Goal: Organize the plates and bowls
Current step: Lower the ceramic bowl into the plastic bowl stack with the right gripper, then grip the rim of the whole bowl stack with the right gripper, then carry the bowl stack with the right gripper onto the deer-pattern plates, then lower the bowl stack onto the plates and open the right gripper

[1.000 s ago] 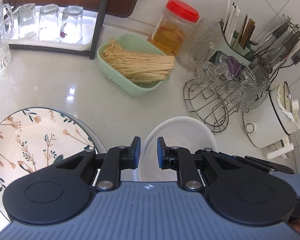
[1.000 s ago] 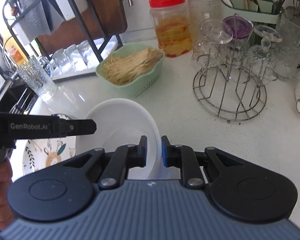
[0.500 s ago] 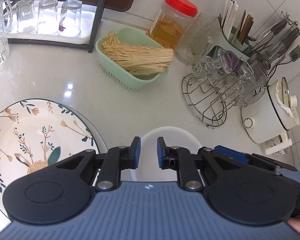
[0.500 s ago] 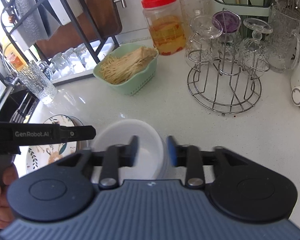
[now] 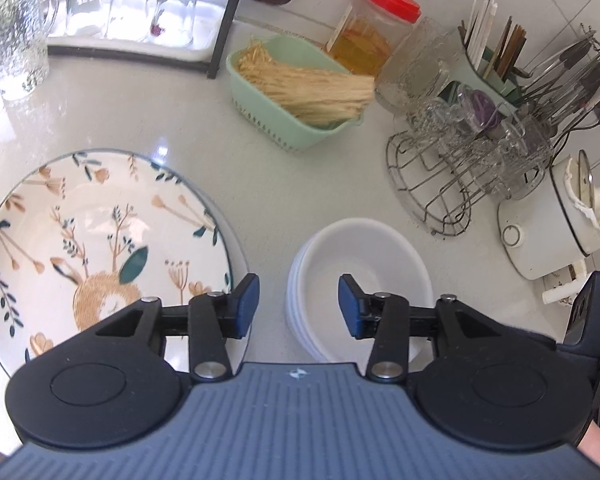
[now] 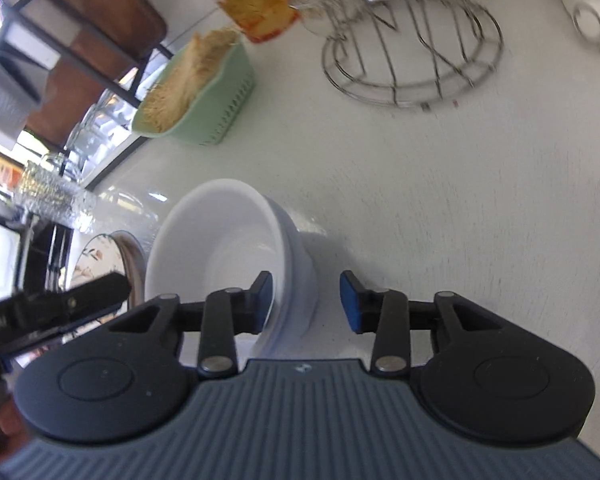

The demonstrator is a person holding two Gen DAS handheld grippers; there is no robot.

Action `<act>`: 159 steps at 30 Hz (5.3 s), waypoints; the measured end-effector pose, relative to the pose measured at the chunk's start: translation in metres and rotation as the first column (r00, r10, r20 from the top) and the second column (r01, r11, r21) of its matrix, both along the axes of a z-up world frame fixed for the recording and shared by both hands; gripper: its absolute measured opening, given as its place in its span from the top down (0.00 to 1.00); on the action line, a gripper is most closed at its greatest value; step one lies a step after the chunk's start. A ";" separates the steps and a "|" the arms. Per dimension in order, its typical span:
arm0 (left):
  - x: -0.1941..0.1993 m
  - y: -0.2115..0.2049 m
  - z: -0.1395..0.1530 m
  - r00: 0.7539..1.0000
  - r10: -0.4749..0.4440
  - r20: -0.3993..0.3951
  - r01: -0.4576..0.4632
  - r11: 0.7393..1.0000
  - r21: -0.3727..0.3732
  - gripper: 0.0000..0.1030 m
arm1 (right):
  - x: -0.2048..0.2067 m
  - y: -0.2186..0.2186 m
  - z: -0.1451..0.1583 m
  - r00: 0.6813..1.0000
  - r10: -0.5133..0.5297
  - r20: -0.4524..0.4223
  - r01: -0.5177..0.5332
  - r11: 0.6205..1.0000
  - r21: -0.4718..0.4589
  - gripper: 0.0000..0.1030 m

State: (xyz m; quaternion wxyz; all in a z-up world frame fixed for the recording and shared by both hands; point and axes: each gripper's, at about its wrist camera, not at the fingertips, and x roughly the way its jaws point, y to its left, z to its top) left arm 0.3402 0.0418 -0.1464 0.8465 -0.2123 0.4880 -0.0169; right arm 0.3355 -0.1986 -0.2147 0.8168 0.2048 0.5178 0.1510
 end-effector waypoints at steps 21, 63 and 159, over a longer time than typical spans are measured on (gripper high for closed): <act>0.007 -0.028 -0.027 0.983 -0.183 -0.029 0.179 0.978 -0.110 0.49 | -0.034 -0.042 0.004 0.995 -0.095 -0.037 0.093 0.994 -0.059 0.85; -0.070 -0.030 0.060 0.962 -0.272 0.008 0.272 0.962 0.007 0.77 | -0.128 -0.005 0.090 0.980 -0.173 0.103 0.172 0.985 0.014 0.82; -0.092 0.148 0.142 0.949 -0.222 0.223 0.192 0.970 0.147 0.57 | -0.135 0.140 0.159 0.918 -0.100 0.383 0.156 0.981 -0.118 0.47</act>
